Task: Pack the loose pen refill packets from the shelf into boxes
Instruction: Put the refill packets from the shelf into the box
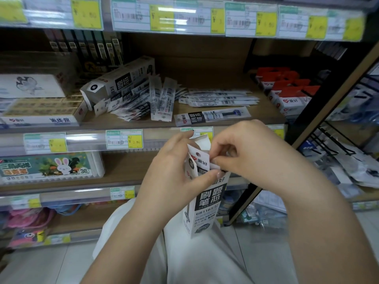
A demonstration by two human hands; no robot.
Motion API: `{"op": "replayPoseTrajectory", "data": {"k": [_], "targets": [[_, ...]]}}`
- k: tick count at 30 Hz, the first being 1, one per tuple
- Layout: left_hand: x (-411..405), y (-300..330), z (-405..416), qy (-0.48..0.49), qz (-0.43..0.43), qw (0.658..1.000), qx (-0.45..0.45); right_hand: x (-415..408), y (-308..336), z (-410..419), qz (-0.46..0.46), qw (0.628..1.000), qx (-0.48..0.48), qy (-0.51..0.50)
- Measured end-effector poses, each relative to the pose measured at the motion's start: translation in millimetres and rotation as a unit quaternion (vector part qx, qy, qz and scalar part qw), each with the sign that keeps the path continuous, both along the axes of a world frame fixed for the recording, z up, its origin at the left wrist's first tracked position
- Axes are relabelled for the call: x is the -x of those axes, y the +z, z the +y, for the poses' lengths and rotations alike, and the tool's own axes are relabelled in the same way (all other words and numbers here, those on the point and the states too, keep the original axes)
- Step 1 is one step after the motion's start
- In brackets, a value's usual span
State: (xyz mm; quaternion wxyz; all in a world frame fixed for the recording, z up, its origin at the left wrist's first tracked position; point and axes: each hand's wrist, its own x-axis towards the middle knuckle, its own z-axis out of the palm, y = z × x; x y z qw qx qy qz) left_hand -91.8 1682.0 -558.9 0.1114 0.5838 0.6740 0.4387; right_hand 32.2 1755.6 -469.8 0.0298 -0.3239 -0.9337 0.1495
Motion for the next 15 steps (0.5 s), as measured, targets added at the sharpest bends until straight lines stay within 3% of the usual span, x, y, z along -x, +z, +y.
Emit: {"op": "replayPoseTrajectory", "data": {"k": [4, 11, 15], "targets": [[2, 0, -1, 0.003, 0.005, 1.000, -0.004, -6, -4, 1, 0.146, 0.988, -0.005, -0.044], [2, -1, -3, 0.000, 0.007, 1.000, 0.000, 6, -7, 3, 0.017, 0.999, -0.003, -0.046], [0, 0, -2, -0.005, 0.014, 1.000, 0.003, 9, -18, 0, 0.099, 0.994, -0.049, 0.001]]}}
